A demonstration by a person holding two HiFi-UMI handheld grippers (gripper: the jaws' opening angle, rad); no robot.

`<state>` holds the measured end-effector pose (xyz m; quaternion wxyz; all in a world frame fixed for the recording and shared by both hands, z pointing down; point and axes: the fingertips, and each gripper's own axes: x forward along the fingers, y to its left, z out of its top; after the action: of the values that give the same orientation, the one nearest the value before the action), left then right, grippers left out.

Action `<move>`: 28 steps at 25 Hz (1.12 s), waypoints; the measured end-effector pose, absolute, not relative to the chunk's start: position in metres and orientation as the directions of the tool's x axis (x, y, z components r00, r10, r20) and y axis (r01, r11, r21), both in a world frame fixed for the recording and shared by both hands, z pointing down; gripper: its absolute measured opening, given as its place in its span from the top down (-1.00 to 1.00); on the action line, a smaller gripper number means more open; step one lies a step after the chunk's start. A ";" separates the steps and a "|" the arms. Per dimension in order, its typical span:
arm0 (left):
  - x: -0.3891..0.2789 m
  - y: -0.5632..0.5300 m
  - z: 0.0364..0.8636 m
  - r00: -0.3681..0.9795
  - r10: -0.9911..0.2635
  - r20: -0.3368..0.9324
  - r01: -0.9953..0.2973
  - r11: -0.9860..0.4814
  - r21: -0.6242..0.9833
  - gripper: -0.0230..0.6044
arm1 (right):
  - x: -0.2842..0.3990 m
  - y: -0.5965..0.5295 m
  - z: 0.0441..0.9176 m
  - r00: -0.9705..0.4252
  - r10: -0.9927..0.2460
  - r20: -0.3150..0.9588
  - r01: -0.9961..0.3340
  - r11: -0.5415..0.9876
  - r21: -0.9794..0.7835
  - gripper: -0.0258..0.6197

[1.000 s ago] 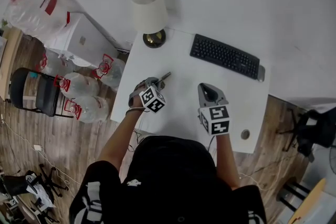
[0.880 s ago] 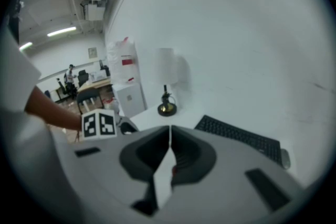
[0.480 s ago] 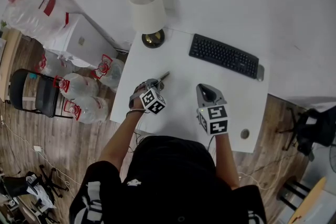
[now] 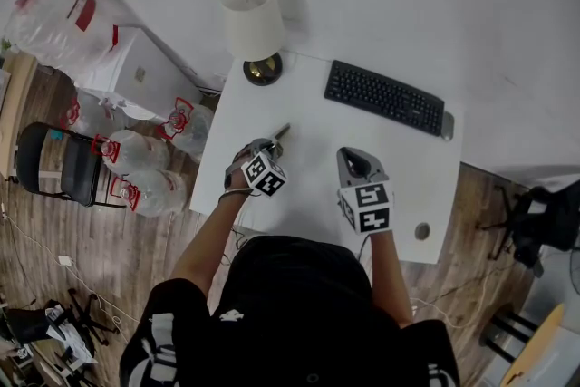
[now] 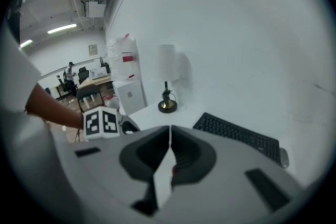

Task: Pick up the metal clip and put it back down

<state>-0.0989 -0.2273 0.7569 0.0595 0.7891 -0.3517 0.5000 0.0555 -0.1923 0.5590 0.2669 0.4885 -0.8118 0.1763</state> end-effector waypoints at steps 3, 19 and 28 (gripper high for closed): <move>-0.098 -0.224 0.761 0.253 -0.483 0.838 -0.613 -0.751 -0.247 0.67 | 0.055 -0.192 0.558 -0.380 -0.697 0.608 -0.886 0.464 -0.022 0.81; -0.096 -0.214 0.768 0.301 -0.425 0.853 -0.651 -0.746 -0.142 0.27 | 0.055 -0.190 0.565 -0.383 -0.685 0.620 -0.881 0.472 -0.023 0.81; -0.096 -0.213 0.764 0.319 -0.414 0.852 -0.655 -0.747 -0.118 0.26 | 0.057 -0.189 0.562 -0.378 -0.691 0.616 -0.885 0.466 -0.021 0.81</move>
<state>-0.0959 -0.2132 0.7639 0.1255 0.8024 -0.3329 0.4791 0.0575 -0.1893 0.5623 0.2737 0.4858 -0.8111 0.1767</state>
